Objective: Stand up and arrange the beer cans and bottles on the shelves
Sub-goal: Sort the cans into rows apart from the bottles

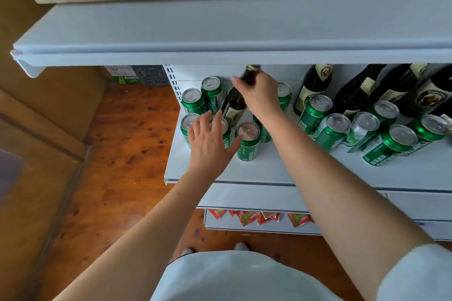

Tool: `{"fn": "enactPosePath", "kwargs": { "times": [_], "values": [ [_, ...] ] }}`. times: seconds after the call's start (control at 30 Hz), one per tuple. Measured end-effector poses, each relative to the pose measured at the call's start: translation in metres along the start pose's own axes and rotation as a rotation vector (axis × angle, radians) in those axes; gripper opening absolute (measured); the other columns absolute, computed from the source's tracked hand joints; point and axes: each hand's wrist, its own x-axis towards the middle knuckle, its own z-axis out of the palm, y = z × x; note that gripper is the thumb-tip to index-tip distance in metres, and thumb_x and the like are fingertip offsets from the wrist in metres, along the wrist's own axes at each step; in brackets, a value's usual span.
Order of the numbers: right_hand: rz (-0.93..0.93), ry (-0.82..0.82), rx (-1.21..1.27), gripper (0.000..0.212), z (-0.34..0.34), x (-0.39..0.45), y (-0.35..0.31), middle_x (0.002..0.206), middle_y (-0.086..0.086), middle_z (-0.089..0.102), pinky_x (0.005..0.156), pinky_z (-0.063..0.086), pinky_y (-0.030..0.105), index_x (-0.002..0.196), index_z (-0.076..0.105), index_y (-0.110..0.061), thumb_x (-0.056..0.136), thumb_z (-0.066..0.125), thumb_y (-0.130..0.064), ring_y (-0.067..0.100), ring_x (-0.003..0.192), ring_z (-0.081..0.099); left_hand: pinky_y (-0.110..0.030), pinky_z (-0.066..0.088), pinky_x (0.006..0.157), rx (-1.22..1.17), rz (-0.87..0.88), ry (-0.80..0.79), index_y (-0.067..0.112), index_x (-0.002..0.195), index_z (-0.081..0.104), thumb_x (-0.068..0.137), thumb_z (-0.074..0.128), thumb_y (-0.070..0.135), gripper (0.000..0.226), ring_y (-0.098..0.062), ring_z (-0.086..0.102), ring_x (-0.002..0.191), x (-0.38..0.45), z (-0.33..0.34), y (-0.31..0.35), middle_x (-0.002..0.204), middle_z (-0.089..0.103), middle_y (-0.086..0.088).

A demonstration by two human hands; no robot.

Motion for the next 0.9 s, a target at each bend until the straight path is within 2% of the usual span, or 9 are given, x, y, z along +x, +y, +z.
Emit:
{"fn": "enactPosePath", "kwargs": {
  "times": [0.07,0.17,0.27,0.4,0.53,0.63,0.73,0.83,0.9],
  "values": [
    [0.126,0.154,0.208,0.033,-0.015,-0.013,0.009,0.073,-0.006,0.065,0.067,0.049,0.022,0.077,0.062,-0.014,0.087,0.067,-0.046,0.010,0.070,0.063,-0.045,0.027,0.112,-0.053,-0.017,0.040,0.017,0.147,0.034,0.087,0.043,0.064,0.076,-0.028,0.034,0.135,0.001,-0.004,0.007,0.145,0.039,-0.008],
    [0.304,0.322,0.550,0.033,-0.046,-0.029,0.013,0.073,-0.005,0.068,0.074,0.059,0.043,0.070,0.058,-0.021,0.080,0.072,-0.050,0.012,0.074,0.068,-0.043,0.029,0.111,-0.135,-0.040,0.116,0.017,0.147,0.034,0.088,0.051,0.057,0.073,-0.025,0.034,0.135,0.004,-0.009,0.019,0.145,0.039,-0.005],
    [0.380,0.380,0.787,0.021,-0.086,-0.051,0.009,0.084,-0.003,0.068,0.072,0.061,0.040,0.082,0.060,-0.019,0.086,0.072,-0.036,0.011,0.083,0.070,-0.043,0.033,0.110,-0.238,-0.022,0.178,0.014,0.145,0.037,0.086,0.062,0.046,0.071,-0.027,0.036,0.133,0.009,-0.014,0.041,0.143,0.042,-0.008],
    [0.459,0.525,0.886,0.016,-0.138,-0.088,0.014,0.102,0.000,0.070,0.072,0.061,0.041,0.091,0.060,-0.021,0.088,0.070,-0.033,0.019,0.099,0.069,-0.044,0.036,0.108,-0.290,0.221,0.190,0.015,0.147,0.036,0.081,0.069,0.039,0.077,-0.032,0.040,0.129,0.014,-0.016,0.084,0.141,0.044,-0.012],
    [0.512,0.632,0.800,0.024,-0.186,-0.128,0.025,0.103,0.005,0.073,0.071,0.061,0.042,0.099,0.064,-0.016,0.088,0.069,-0.036,0.021,0.095,0.071,-0.043,0.045,0.098,-0.344,0.461,0.030,0.030,0.150,0.034,0.082,0.071,0.036,0.077,-0.029,0.043,0.125,0.007,-0.009,0.134,0.138,0.047,-0.003],
    [0.522,0.682,0.629,0.021,-0.228,-0.155,0.029,0.093,-0.005,0.073,0.070,0.061,0.036,0.098,0.067,-0.017,0.090,0.067,-0.036,0.009,0.089,0.071,-0.041,0.046,0.093,-0.439,0.532,-0.116,0.028,0.145,0.040,0.079,0.074,0.041,0.075,-0.029,0.047,0.116,-0.001,0.000,0.175,0.131,0.050,0.000],
    [0.544,0.644,0.489,0.028,-0.273,-0.164,0.043,0.101,0.002,0.073,0.070,0.062,0.036,0.106,0.067,-0.013,0.092,0.064,-0.037,0.014,0.091,0.071,-0.047,0.049,0.091,-0.461,0.575,-0.238,0.029,0.140,0.045,0.074,0.078,0.047,0.075,-0.030,0.051,0.111,-0.006,0.015,0.222,0.128,0.051,0.003],
    [0.548,0.678,0.275,0.028,-0.318,-0.162,0.078,0.093,0.002,0.074,0.075,0.061,0.043,0.087,0.069,-0.025,0.084,0.065,-0.053,0.018,0.089,0.071,-0.047,0.054,0.079,-0.448,0.600,-0.320,0.033,0.141,0.041,0.076,0.074,0.053,0.076,-0.029,0.056,0.109,-0.016,0.028,0.268,0.129,0.051,0.004],
    [0.521,0.679,0.052,0.044,-0.345,-0.156,0.108,0.086,0.002,0.073,0.079,0.058,0.047,0.076,0.066,-0.025,0.074,0.060,-0.068,0.022,0.089,0.069,-0.041,0.054,0.076,-0.429,0.612,-0.306,0.033,0.143,0.038,0.081,0.070,0.052,0.072,-0.027,0.056,0.112,-0.017,0.036,0.292,0.133,0.050,0.004]
  ]
}}
